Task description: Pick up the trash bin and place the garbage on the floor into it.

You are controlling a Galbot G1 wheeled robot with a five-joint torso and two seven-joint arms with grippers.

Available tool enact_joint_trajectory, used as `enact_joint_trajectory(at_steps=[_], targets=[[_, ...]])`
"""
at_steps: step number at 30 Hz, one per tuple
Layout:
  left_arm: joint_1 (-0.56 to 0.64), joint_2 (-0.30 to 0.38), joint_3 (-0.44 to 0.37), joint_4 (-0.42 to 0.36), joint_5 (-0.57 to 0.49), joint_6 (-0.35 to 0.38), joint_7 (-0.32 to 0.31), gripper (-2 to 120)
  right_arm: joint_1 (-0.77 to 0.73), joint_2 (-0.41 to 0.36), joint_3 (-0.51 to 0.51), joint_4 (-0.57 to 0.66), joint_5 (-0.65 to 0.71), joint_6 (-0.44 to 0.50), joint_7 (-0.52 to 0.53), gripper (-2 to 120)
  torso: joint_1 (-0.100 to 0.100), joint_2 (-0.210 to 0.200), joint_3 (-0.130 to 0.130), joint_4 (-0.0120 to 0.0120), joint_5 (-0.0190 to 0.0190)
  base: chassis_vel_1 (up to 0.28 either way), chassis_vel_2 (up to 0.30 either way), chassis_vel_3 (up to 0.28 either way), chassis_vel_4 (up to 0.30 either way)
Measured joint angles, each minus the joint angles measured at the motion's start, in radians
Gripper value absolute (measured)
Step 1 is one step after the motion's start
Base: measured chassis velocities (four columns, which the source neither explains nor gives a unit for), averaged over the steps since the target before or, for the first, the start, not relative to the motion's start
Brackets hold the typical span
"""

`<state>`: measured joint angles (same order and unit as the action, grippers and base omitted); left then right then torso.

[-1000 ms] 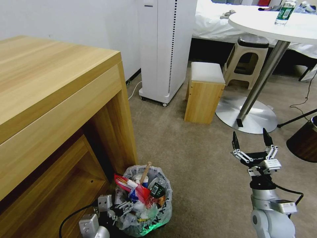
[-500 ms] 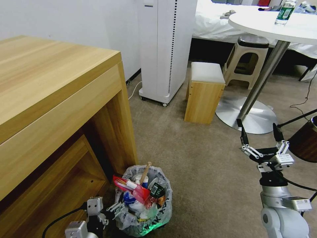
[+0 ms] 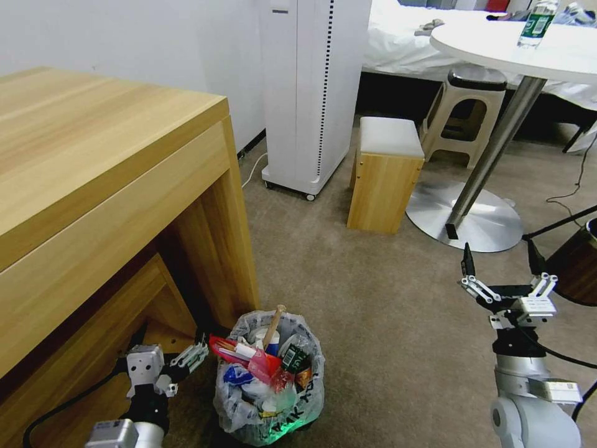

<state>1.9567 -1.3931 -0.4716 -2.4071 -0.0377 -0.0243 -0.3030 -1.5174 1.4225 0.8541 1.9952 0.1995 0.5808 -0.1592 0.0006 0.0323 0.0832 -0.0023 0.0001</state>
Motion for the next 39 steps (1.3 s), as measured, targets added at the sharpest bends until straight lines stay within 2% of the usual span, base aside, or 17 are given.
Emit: enact_joint_trajectory(at_steps=[2,10,17,22,31,39], targets=[[0.0,-0.051,0.017,0.015,0.034,-0.029,0.002,100,0.0,0.004,0.004,0.002,-0.001,0.003,-0.001,100,0.0,0.0,0.0,0.0001,0.0,0.0,0.0,0.0,0.0],[-0.026,-0.065,-0.013,0.017,0.047,-0.058,-0.016,100,0.0,0.011,0.014,0.019,0.009,0.003,0.006,100,0.0,0.0,0.0,0.0001,-0.0001,0.0,0.0,0.0,0.0],[-0.043,-0.129,-0.029,0.041,0.059,-0.161,0.0,100,-0.026,0.044,0.014,0.018,-0.017,0.038,0.001,100,0.0,0.0,0.0,0.0001,0.0,0.0,0.0,0.0,0.0],[-0.065,-0.171,-0.029,0.073,0.126,-0.217,0.006,100,-0.051,0.072,0.006,0.023,-0.044,0.062,-0.001,100,0.0,0.0,0.0,0.0001,-0.0001,0.0,0.0,0.0,0.0],[-0.077,-0.182,-0.028,0.08,0.163,-0.257,0.016,100,-0.084,0.078,0.012,0.062,-0.039,0.066,0.001,100,0.0,0.0,0.0,0.0001,-0.0002,0.0,0.0,0.0,0.0],[-0.062,-0.181,-0.022,0.081,0.15,-0.259,0.024,100,-0.098,0.08,0.016,0.064,-0.021,0.046,0.009,100,0.0,0.0,0.0,0.0002,-0.0001,0.0,0.0,0.0,0.0]])
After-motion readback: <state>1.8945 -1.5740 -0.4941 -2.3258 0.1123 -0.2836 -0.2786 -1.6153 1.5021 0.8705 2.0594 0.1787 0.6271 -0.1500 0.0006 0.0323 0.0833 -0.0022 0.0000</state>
